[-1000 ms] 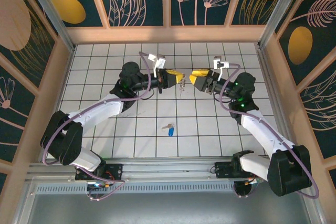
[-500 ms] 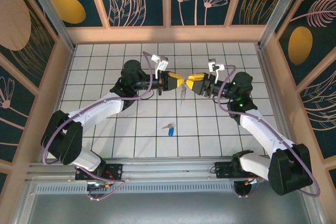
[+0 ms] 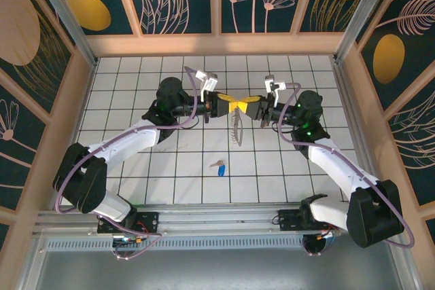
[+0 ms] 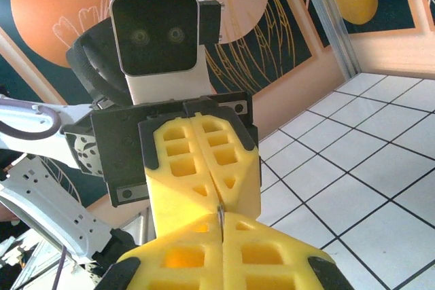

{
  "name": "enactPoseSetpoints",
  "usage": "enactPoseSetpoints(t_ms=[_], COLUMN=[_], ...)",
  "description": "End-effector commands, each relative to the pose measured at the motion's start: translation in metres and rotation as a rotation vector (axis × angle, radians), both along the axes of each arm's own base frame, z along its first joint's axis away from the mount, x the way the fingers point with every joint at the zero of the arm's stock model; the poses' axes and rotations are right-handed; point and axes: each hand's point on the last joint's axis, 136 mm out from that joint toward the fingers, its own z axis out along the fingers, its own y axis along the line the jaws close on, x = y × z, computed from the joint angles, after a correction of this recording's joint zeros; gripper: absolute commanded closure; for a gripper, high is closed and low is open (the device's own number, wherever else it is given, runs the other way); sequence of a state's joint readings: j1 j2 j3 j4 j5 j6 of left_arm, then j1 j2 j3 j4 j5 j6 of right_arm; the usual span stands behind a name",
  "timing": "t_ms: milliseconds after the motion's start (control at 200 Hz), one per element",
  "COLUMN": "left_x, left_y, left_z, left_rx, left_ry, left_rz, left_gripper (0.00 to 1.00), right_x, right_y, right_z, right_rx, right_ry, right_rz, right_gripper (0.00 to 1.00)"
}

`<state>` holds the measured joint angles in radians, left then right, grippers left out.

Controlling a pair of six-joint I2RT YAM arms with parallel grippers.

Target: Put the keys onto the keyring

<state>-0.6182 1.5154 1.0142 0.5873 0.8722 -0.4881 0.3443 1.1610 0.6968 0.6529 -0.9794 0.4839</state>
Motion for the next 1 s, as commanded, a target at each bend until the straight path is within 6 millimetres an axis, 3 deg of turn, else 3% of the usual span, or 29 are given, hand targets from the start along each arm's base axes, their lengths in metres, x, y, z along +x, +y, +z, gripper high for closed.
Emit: enactPoseSetpoints(t_ms=[0, 45, 50, 80, 185, 476, 626, 996], left_x=[0.01, 0.018, 0.016, 0.022, 0.03, 0.007, 0.005, 0.007], left_y=[0.007, 0.017, 0.018, 0.026, 0.05, 0.048, 0.046, 0.039], left_z=[0.026, 0.035, 0.028, 0.027, 0.033, 0.041, 0.037, 0.037], left_rx=[-0.059, -0.089, -0.081, -0.099, -0.184, -0.324, -0.369, -0.397], left_ry=[-0.041, -0.043, -0.03, -0.013, 0.025, 0.091, 0.124, 0.133], left_rz=[0.118, 0.207, 0.207, 0.278, 0.425, 0.289, 0.255, 0.235], left_gripper=[0.64, 0.53, 0.51, 0.46, 0.44, 0.55, 0.61, 0.63], right_x=[0.0, 0.0, 0.0, 0.0, -0.002, -0.009, -0.008, -0.001], right_y=[-0.001, -0.002, -0.002, -0.002, -0.005, -0.003, -0.004, 0.003], right_z=[0.015, 0.017, 0.017, 0.018, 0.024, 0.04, 0.048, 0.053], right_rx=[0.026, 0.037, 0.037, 0.046, 0.082, 0.203, 0.27, 0.327], right_ry=[-0.064, -0.068, -0.067, -0.072, -0.084, -0.108, -0.098, -0.042], right_rz=[-0.021, -0.029, -0.029, -0.034, -0.043, -0.08, -0.124, -0.137], right_gripper=[1.0, 1.0, 1.0, 1.0, 1.0, 1.0, 1.0, 1.0])
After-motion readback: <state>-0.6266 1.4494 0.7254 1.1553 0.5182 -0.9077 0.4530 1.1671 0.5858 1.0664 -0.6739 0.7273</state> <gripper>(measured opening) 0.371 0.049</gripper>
